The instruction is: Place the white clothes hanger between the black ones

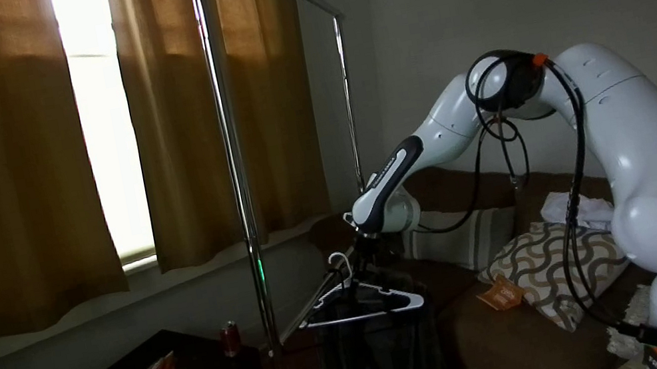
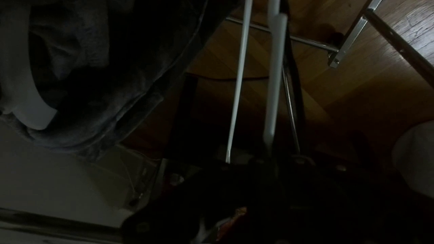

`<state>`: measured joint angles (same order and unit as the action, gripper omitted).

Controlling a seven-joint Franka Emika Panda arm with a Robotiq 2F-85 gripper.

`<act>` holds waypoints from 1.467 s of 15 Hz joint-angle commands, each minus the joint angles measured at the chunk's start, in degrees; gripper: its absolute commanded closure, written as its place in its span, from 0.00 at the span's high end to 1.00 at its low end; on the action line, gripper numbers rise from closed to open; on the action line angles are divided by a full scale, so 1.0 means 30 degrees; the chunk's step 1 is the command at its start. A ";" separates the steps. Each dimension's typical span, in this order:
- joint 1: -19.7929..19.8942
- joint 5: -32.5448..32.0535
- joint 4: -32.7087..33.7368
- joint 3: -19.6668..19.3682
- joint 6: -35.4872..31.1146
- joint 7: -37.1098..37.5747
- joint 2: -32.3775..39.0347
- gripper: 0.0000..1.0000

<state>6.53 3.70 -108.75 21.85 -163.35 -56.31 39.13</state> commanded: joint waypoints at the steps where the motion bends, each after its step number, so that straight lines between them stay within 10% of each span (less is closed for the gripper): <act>1: 0.0248 -0.0158 0.0698 0.0417 0.0230 0.0073 0.0870 0.02; 22: -0.0351 -0.0085 0.0517 0.1167 0.0674 0.1710 0.1700 0.02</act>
<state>5.50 3.67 -107.33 24.46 -162.61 -52.71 43.49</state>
